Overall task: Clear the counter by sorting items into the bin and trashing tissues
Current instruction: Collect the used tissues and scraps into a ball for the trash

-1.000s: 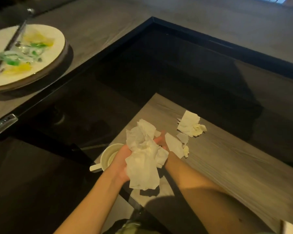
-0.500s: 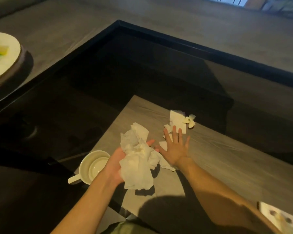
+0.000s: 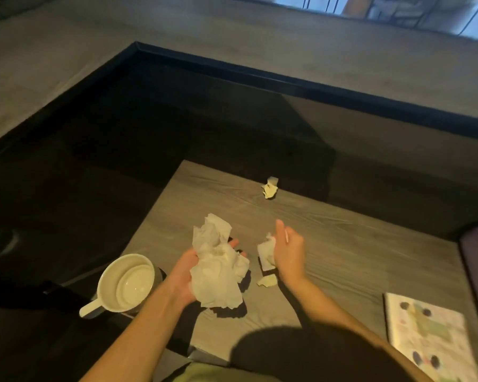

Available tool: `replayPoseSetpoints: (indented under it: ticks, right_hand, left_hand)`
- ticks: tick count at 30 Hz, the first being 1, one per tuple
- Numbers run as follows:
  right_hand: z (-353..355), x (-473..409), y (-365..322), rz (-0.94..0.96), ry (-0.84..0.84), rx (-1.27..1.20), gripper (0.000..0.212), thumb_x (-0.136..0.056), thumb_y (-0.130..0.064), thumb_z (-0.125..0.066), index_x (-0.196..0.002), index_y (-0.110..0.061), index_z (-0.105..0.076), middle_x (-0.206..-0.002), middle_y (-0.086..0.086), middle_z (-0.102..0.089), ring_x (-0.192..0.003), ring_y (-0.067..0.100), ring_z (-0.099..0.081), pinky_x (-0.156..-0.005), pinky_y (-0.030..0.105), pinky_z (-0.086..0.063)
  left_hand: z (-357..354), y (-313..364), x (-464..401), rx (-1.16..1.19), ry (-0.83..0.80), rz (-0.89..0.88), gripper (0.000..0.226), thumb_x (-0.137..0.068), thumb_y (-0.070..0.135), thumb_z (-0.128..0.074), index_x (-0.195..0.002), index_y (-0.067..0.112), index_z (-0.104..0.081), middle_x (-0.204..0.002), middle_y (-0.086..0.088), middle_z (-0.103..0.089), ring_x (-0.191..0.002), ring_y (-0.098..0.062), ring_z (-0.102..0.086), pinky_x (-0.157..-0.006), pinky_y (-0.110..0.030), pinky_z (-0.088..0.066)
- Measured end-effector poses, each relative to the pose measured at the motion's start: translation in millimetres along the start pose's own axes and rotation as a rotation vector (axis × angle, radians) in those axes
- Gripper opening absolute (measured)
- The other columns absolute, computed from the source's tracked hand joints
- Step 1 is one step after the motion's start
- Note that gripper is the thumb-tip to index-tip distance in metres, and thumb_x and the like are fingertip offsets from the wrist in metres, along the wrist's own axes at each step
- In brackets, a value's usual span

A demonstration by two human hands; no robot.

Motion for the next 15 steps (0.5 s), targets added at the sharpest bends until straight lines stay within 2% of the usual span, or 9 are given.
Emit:
replayPoseSetpoints:
  ticks: [2, 3, 5, 7, 9, 11, 13, 15]
  right_hand:
    - [12, -1, -23, -0.032, 0.111, -0.203, 0.043, -0.097, -0.034, -0.042, -0.061, -0.011, -0.051, -0.059, 0.01, -0.046, -0.059, 0.019, -0.046, -0.059, 0.034, -0.039]
    - [16, 1, -36, -0.017, 0.129, -0.269, 0.044, -0.097, -0.033, -0.043, -0.061, -0.01, -0.051, -0.06, 0.012, -0.045, -0.059, 0.019, -0.045, -0.057, 0.031, -0.037]
    - [21, 10, -57, 0.028, 0.106, -0.35, 0.043, -0.097, -0.032, -0.042, -0.06, -0.012, -0.049, -0.058, 0.008, -0.044, -0.057, 0.016, -0.044, -0.053, 0.025, -0.037]
    - [21, 23, -71, 0.045, 0.001, -0.356, 0.04, -0.098, -0.034, -0.04, -0.064, -0.015, -0.05, -0.06, 0.003, -0.046, -0.058, 0.013, -0.045, -0.055, 0.022, -0.04]
    - [17, 35, -74, 0.15, -0.118, -0.145, 0.035, -0.099, -0.035, -0.035, -0.077, -0.016, -0.056, -0.077, 0.004, -0.053, -0.074, 0.018, -0.052, -0.071, 0.034, -0.047]
    - [13, 38, -68, 0.311, -0.177, 0.301, 0.033, -0.1, -0.03, -0.032, -0.104, -0.014, -0.06, -0.112, 0.01, -0.054, -0.106, 0.026, -0.049, -0.095, 0.044, -0.042]
    - [10, 36, -61, 0.25, -0.21, 0.562, 0.036, -0.1, -0.031, -0.031, -0.127, -0.016, -0.05, -0.145, 0.006, -0.035, -0.137, 0.024, -0.024, -0.117, 0.047, -0.015]
    - [9, 32, -54, 0.25, -0.251, 0.673, 0.038, -0.098, -0.032, -0.037, -0.133, -0.019, -0.043, -0.158, 0.003, -0.016, -0.147, 0.02, 0.001, -0.115, 0.054, 0.013]
  left_hand:
    - [0, -8, -9, -0.087, 0.006, -0.011, 0.046, -0.08, 0.036, -0.052, -0.116, 0.008, -0.059, -0.102, -0.007, -0.066, -0.078, -0.027, -0.068, -0.051, -0.035, -0.059]
    - [-2, -11, -12, -0.142, 0.0, -0.004, 0.046, -0.078, 0.033, -0.054, -0.118, 0.009, -0.059, -0.101, -0.012, -0.066, -0.082, -0.027, -0.065, -0.055, -0.035, -0.06]
    - [-11, -19, -13, -0.174, -0.036, -0.022, 0.028, -0.086, 0.027, -0.051, -0.096, 0.008, -0.069, -0.08, -0.013, -0.07, -0.066, -0.024, -0.068, -0.051, -0.03, -0.057]
    - [-25, -27, -17, -0.197, -0.095, -0.032, 0.035, -0.088, 0.026, -0.049, -0.072, 0.008, -0.074, -0.066, -0.01, -0.07, -0.056, -0.021, -0.068, -0.05, -0.027, -0.056]
    - [-40, -31, -19, -0.22, -0.154, -0.071, 0.041, -0.09, 0.028, -0.045, -0.067, 0.009, -0.073, -0.061, -0.008, -0.068, -0.054, -0.019, -0.068, -0.05, -0.026, -0.056]
    - [-50, -33, -22, -0.231, -0.205, -0.082, 0.042, -0.089, 0.032, -0.045, -0.07, 0.01, -0.075, -0.065, -0.011, -0.07, -0.057, -0.02, -0.069, -0.055, -0.028, -0.058]
    - [-56, -37, -22, -0.226, -0.24, -0.056, 0.043, -0.086, 0.036, -0.046, -0.077, 0.008, -0.077, -0.077, -0.015, -0.073, -0.068, -0.024, -0.073, -0.062, -0.032, -0.059]
    - [-55, -42, -25, -0.232, -0.256, -0.051, 0.051, -0.088, 0.043, -0.041, -0.081, 0.008, -0.078, -0.085, -0.018, -0.075, -0.074, -0.027, -0.074, -0.063, -0.035, -0.06]
Point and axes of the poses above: each hand's wrist, its own x-axis away from the middle knuckle, its own z-axis out of the back of the hand, y = z × x, the point moved 1 cm from there along -x, towards the middle knuckle
